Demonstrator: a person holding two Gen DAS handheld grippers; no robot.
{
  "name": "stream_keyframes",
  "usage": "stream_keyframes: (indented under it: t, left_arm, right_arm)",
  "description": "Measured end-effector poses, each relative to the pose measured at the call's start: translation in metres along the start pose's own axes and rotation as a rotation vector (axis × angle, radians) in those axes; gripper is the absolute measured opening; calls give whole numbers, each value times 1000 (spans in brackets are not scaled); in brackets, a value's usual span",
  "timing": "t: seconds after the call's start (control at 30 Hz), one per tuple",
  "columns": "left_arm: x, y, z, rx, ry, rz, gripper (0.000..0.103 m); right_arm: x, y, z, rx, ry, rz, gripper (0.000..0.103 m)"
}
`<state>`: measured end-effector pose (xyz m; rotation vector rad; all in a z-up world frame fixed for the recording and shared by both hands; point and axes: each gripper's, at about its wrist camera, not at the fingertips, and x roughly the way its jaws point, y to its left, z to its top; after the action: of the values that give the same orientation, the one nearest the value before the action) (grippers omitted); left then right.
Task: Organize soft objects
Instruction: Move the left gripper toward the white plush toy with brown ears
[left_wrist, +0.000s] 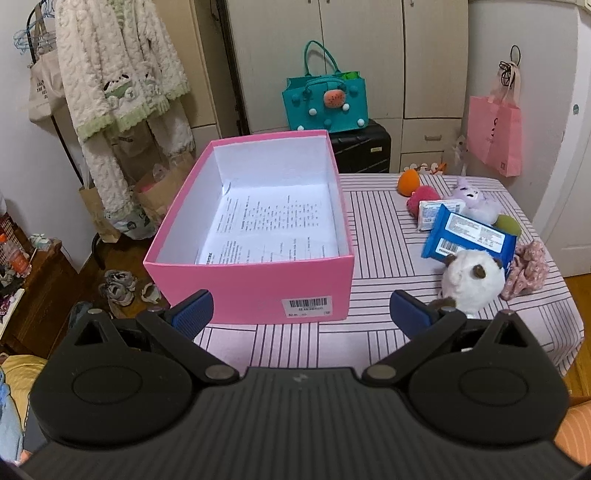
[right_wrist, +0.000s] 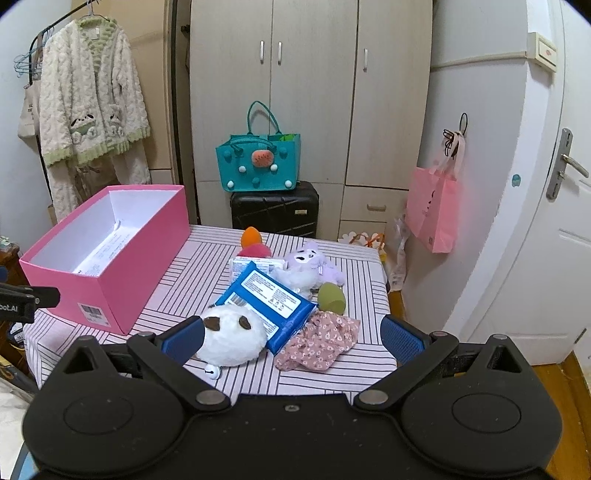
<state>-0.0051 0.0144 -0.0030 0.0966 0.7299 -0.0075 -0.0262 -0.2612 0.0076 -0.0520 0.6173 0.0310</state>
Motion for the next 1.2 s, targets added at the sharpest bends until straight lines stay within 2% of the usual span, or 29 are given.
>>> stream_keyframes:
  t: [0.37, 0.73, 1.0, 1.2]
  left_arm:
    - [6, 6, 0, -4, 15, -7, 103]
    - [-3, 3, 8, 30, -40, -9, 103]
    - [-9, 6, 9, 4, -66, -155, 103]
    - [-20, -2, 7, 51, -150, -101, 103]
  right_arm:
    - [5, 1, 4, -20, 17, 11, 103]
    - [0, 5, 14, -58, -18, -5, 103]
    - [-12, 6, 17, -59, -78, -2, 103]
    - [-19, 12, 20, -80, -120, -3, 103]
